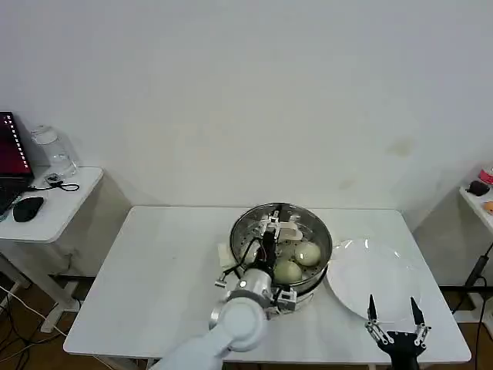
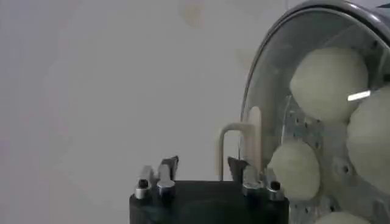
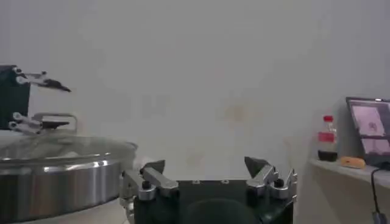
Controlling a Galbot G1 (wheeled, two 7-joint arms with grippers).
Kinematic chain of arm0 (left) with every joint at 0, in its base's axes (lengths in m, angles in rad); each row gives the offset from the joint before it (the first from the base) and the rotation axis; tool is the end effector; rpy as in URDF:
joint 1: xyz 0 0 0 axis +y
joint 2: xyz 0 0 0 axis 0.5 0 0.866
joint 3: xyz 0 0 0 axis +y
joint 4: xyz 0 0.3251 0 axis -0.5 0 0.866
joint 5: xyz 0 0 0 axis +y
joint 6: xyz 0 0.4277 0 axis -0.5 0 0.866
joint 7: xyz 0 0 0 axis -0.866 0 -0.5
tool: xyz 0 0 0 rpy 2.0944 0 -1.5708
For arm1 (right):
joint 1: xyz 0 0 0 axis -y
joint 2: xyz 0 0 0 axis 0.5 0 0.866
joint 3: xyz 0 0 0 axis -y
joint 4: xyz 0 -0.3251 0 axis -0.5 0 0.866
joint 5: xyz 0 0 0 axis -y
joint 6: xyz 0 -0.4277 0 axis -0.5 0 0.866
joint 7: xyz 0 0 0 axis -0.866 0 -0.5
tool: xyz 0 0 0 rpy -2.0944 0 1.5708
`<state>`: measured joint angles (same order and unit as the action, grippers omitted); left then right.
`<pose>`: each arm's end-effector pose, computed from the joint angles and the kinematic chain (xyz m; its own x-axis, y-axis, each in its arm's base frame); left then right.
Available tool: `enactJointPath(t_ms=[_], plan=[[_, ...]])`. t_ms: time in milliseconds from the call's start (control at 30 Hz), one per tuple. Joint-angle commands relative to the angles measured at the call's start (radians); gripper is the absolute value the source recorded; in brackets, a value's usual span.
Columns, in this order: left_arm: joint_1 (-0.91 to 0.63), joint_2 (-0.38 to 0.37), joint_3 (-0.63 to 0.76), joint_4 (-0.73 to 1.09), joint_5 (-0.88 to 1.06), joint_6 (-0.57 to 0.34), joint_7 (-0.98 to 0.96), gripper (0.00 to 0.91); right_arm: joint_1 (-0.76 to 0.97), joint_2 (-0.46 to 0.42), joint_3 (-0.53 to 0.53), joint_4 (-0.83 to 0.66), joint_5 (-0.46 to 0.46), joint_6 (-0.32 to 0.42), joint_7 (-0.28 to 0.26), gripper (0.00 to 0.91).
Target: Take steamed baozi put them in steamer then cover it.
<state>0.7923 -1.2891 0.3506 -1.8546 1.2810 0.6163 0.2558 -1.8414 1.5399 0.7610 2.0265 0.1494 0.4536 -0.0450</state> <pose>0.3267 -0.2454 -0.2092 -0.9505 0.3098 0.0226 0.0371 0.0410 0.9985 0.1660 -0.0945 -0.3602 -0.9809 0.1398 -0.1355 0.1482 0.9875 -0.0542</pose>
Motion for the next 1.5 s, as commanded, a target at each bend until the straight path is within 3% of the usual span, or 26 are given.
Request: enactJointPath(t_ms=[33,233,400,533,767,833,1033,1267,1500], plan=[[0.076,0.115,-0.020,-0.172,-0.049,-0.001,0.009,0.907,-0.003,0.000,0.000,-0.005,-0.002,0.007,-0.003,0.907],[0.197,0.210,-0.069,-0.314,-0.258,-0.012,-0.182,0.907,0.001,-0.012,0.000,0.010,0.018,-0.019,-0.001,0.907],[0.343,0.287,-0.339,-0.454,-0.481,-0.288,-0.290,0.907,0.021,-0.049,0.013,0.022,0.032,-0.095,0.038,0.907],[0.366,0.344,-0.470,-0.471,-0.724,-0.329,-0.455,0.907,0.032,-0.075,0.023,0.010,0.057,-0.124,0.052,0.907],[0.397,0.311,-0.704,-0.348,-0.970,-0.610,-0.562,0.907,0.058,-0.099,0.018,-0.015,0.071,-0.133,0.058,0.907],[0.423,0.264,-0.807,-0.294,-1.013,-0.731,-0.504,0.907,0.060,-0.112,0.022,-0.023,0.077,-0.136,0.060,0.907],[0.507,0.216,-0.989,-0.189,-1.215,-0.926,-0.347,0.907,0.068,-0.144,0.029,-0.032,0.102,-0.136,0.063,0.907],[0.605,0.198,-1.135,-0.088,-1.389,-0.981,-0.199,0.907,0.087,-0.152,0.030,-0.038,0.107,-0.139,0.076,0.907],[0.697,0.149,-1.187,-0.002,-1.500,-1.104,-0.097,0.907,0.097,-0.174,0.031,-0.046,0.129,-0.148,0.076,0.907]])
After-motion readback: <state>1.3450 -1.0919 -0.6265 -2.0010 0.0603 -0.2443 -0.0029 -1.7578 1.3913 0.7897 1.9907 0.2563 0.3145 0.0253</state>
